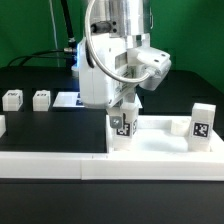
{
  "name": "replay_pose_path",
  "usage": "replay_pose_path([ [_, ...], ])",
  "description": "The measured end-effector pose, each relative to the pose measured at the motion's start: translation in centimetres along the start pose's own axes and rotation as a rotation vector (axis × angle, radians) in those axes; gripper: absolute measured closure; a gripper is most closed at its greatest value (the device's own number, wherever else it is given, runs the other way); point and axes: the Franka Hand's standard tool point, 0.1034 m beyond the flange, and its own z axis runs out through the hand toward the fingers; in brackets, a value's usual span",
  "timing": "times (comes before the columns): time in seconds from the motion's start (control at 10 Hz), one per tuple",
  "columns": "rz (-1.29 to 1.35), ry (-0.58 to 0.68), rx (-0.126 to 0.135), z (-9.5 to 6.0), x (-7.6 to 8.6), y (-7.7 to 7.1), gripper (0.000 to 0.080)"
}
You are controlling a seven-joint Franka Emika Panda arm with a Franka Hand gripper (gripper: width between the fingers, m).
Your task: Assemble square table
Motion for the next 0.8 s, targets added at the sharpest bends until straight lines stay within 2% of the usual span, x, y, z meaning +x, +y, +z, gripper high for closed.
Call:
replay_pose_path([
  [0.1, -0.197, 0.011, 0.002, 0.03, -0.30, 0.04, 0.0302],
  [0.2, -0.436, 0.007, 0.005, 0.03, -0.74, 0.05, 0.0183],
  [0.3, -0.647, 0.007, 0.016, -0.07, -0.59, -0.22, 0.0160],
  [0.6, -0.861, 0.012, 0.014, -0.06, -0.45, -0.25, 0.0151],
  [0.8, -1.203, 0.036, 0.009, -0.17, -0.29, -0.49, 0.0151],
])
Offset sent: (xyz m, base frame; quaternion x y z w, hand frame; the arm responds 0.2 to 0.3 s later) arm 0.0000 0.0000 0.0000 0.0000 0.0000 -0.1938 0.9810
